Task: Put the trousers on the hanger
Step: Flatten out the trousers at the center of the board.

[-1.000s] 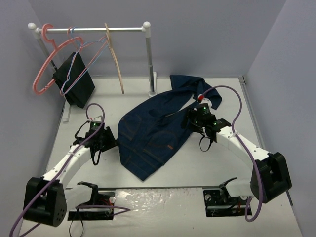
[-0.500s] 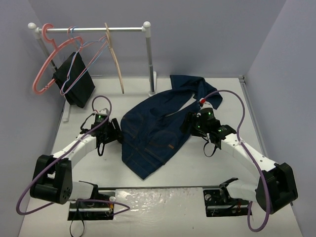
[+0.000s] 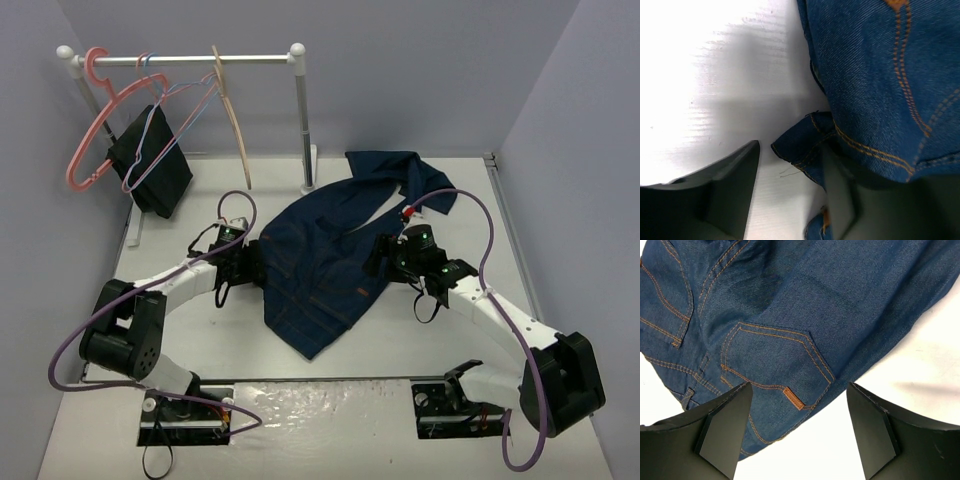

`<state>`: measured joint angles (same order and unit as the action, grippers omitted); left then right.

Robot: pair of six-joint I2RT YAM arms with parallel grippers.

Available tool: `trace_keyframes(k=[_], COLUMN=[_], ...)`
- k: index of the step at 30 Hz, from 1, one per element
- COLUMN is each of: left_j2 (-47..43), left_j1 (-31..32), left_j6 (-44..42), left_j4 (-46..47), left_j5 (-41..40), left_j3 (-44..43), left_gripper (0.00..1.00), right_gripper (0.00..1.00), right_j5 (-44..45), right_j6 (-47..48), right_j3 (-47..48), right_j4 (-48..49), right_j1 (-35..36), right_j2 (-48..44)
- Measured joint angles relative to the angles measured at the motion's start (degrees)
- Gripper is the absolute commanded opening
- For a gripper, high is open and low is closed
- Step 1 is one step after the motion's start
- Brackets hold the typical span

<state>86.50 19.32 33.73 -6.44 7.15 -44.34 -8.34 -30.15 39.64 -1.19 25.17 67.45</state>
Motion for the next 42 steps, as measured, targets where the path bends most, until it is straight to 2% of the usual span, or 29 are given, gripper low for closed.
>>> trace_keyframes(k=[2,5,7,16,22,25,27,29,30,31,33,34,39,42], left_j2=[1.1,2.0,2.4,2.3,-1.9,-3.7,-4.3,-4.9,-5.3,-5.7,-7.0,-7.7,-12.2,-15.3], left_j1=[0.5,1.6,2.1,2.4,2.4,2.4,2.4,2.4,2.4,2.4,2.4,2.4,1.6,-0.8], left_j6=[-0.2,-0.5,-0.8,-2.6,-3.1,-3.1,-3.1,-2.9,-2.7,-2.5,-2.1,-2.0,-1.2,-0.3], left_j4=[0.4,1.5,1.9,-0.8,-4.8,-6.7,-7.7,-8.7,-9.4,-10.3,-11.9,-12.5,-17.0,-19.8], left_j5=[-0.1,-0.2,0.0,0.3,-0.9,-1.6,-1.9,-2.3,-2.6,-2.8,-3.2,-3.4,-4.2,-4.5], left_j3=[-0.1,-0.1,-0.2,-2.0,-2.9,-3.6,-4.1,-4.3,-4.3,-4.3,-4.3,-4.3,-4.3,-4.2], left_gripper=[0.32,0.09,0.00,0.00,0.00,0.00,0.00,0.00,0.00,0.00,0.00,0.00,0.00,0.00], right_gripper=[0.73,0.73,0.71,0.69,0.71,0.68,0.62,0.50,0.36,0.34,0.03,0.00,0.00,0.00], right_j5=[-0.1,-0.1,-0.1,0.5,3.5,4.4,4.6,4.7,4.7,4.7,4.9,5.1,8.2,11.3], right_j6=[0.0,0.0,0.0,-1.2,-5.0,-6.5,-7.2,-7.6,-7.6,-7.9,-8.2,-8.1,-7.3,-6.3], right_j3=[-0.4,-0.7,-0.9,-4.2,-7.8,-9.4,-9.9,-10.1,-10.1,-10.4,-10.5,-10.6,-10.5,-9.9], right_j4=[0.3,0.4,0.6,1.6,4.2,6.7,8.8,11.5,12.5,13.5,14.8,15.3,12.6,7.8], right_j1=[0.0,0.0,0.0,0.0,0.5,1.3,2.0,2.3,2.4,2.4,2.5,2.6,2.6,2.5], right_j2=[-0.4,-0.9,-1.1,-0.9,1.9,4.9,7.4,9.0,9.6,10.5,11.5,11.8,11.3,8.3])
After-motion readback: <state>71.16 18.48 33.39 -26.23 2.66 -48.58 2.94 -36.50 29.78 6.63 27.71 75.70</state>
